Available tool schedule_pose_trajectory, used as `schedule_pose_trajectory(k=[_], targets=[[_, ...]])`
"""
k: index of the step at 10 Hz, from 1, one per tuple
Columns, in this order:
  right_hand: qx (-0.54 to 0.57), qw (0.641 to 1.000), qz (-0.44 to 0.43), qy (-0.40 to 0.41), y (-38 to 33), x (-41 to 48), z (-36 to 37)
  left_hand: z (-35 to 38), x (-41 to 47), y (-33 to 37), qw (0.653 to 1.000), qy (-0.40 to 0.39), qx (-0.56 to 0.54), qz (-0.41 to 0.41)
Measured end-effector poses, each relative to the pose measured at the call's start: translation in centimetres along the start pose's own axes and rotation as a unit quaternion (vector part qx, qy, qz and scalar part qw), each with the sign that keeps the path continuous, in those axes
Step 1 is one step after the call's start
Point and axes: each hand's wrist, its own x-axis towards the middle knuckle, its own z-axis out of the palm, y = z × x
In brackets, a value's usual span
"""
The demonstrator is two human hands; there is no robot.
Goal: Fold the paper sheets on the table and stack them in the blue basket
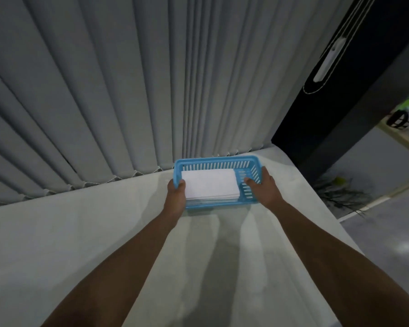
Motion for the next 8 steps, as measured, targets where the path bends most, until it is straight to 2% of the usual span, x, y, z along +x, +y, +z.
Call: schedule_pose_trajectory(k=[1,3,6,8], targets=[[-0.003,1.000,-0.012,-0.009,1.5,5.6,-2.1,3.1,2.1,0.3,1.000,-0.007,-0.013,-0.003],[-0.013,0.999,-0.034,-0.013,1.7,10.6,-3.9,7.2,5.3,-0.3,0.998,-0.037,-0.033,-0.034],[0.011,1.000,-0.007,-0.027,3.9,11.5,-5.4,9.8,5.0,-1.8,0.994,-0.063,-0.054,-0.067],[-0.027,0.999,-0.012,-0.019,3.7,10.5,-5.5,9.9,3.8,-2.7,0.995,-0.055,-0.054,-0.065]])
